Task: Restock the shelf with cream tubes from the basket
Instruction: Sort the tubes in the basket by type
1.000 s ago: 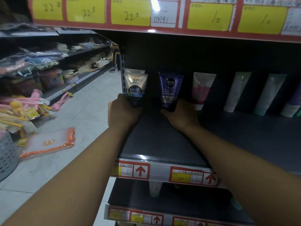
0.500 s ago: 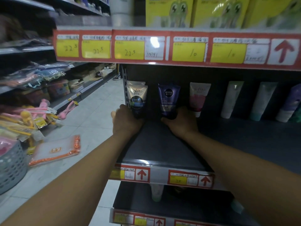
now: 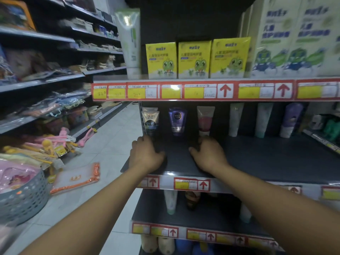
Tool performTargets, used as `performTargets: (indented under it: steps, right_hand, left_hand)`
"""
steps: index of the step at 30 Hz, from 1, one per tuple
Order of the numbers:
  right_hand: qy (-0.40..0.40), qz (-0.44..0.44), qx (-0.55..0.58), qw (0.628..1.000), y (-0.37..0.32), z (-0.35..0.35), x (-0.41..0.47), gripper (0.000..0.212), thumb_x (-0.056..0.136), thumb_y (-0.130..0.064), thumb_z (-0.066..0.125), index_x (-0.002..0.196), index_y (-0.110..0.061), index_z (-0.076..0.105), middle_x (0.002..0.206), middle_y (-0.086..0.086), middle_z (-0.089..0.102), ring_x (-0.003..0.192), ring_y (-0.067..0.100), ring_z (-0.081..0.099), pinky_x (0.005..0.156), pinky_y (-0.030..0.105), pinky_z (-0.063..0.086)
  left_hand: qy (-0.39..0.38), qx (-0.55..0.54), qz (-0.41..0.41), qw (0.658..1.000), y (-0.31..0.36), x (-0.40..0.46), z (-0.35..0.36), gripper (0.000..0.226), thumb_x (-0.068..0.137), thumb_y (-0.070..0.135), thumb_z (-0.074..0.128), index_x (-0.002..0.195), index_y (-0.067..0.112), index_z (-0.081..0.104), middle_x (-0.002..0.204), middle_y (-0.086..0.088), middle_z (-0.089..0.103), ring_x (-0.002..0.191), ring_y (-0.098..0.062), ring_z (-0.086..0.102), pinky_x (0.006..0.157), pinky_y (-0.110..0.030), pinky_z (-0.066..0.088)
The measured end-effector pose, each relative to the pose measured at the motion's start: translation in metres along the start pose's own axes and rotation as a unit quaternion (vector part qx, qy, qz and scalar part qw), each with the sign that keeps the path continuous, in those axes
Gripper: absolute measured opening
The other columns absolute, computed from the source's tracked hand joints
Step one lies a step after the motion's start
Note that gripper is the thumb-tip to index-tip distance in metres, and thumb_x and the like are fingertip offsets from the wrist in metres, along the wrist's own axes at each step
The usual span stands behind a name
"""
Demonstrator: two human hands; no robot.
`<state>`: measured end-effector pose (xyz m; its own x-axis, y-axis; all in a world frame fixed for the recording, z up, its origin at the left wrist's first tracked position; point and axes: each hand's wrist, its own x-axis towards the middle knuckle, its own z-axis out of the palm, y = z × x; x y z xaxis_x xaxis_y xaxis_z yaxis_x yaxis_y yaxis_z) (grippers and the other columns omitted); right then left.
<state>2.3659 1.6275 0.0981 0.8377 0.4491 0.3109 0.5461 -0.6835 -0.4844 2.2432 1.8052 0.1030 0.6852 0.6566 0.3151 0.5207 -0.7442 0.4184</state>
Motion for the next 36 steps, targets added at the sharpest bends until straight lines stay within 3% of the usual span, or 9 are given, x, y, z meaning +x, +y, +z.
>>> performTargets:
  steps: [5, 16, 25, 29, 34, 36]
  right_hand:
    - [-0.004, -0.007, -0.005, 1.0, 0.01, -0.028, -0.038, 0.037, 0.096, -0.031, 0.067, 0.127, -0.011, 0.061, 0.126, 0.013, 0.061, 0.112, 0.032, 0.063, 0.088, 0.037, 0.053]
    - [0.027, -0.033, -0.017, 0.999, 0.033, -0.088, -0.102, 0.036, 0.098, -0.037, 0.06, 0.124, -0.012, 0.063, 0.124, 0.012, 0.06, 0.114, 0.032, 0.06, 0.092, 0.046, 0.055]
    - [0.021, -0.033, -0.032, 0.999, 0.062, -0.111, -0.147, 0.029, 0.095, -0.028, 0.066, 0.122, -0.017, 0.064, 0.119, 0.004, 0.059, 0.108, 0.024, 0.059, 0.088, 0.042, 0.058]
    - [0.012, -0.026, -0.024, 0.999, 0.074, -0.106, -0.17, 0.032, 0.094, -0.026, 0.069, 0.123, -0.018, 0.063, 0.119, 0.003, 0.06, 0.107, 0.023, 0.061, 0.086, 0.04, 0.059]
    - [0.014, -0.005, -0.016, 1.0, 0.096, -0.089, -0.196, 0.028, 0.093, -0.027, 0.07, 0.119, -0.02, 0.064, 0.115, 0.001, 0.059, 0.098, 0.019, 0.061, 0.071, 0.029, 0.051]
    - [-0.005, 0.01, -0.024, 1.0, 0.107, -0.08, -0.205, 0.028, 0.093, -0.028, 0.066, 0.119, -0.018, 0.064, 0.12, 0.004, 0.061, 0.102, 0.024, 0.063, 0.074, 0.034, 0.052]
  left_hand:
    - [-0.001, -0.019, 0.029, 0.999, 0.029, -0.041, -0.017, 0.036, 0.085, 0.037, 0.073, 0.117, 0.024, 0.062, 0.119, -0.003, 0.066, 0.108, -0.028, 0.064, 0.088, -0.046, 0.062]
    - [-0.02, -0.008, 0.073, 0.997, 0.087, -0.12, -0.03, 0.04, 0.09, 0.036, 0.068, 0.126, 0.021, 0.063, 0.122, -0.001, 0.065, 0.115, -0.025, 0.059, 0.092, -0.043, 0.057]
    - [-0.051, -0.018, 0.08, 0.995, 0.105, -0.165, -0.014, 0.043, 0.091, 0.031, 0.074, 0.13, 0.022, 0.062, 0.128, 0.0, 0.065, 0.117, -0.021, 0.06, 0.09, -0.038, 0.058]
    - [-0.068, -0.015, 0.085, 0.994, 0.105, -0.185, -0.003, 0.039, 0.091, 0.038, 0.074, 0.126, 0.025, 0.062, 0.122, 0.001, 0.065, 0.108, -0.021, 0.063, 0.087, -0.042, 0.061]
    - [-0.08, -0.008, 0.092, 0.993, 0.099, -0.205, 0.014, 0.029, 0.09, 0.037, 0.067, 0.116, 0.027, 0.064, 0.111, 0.0, 0.07, 0.096, -0.023, 0.067, 0.08, -0.043, 0.062]
    - [-0.099, -0.008, 0.087, 0.991, 0.094, -0.214, 0.026, 0.029, 0.085, 0.036, 0.065, 0.112, 0.028, 0.062, 0.105, -0.001, 0.07, 0.09, -0.023, 0.067, 0.076, -0.043, 0.062]
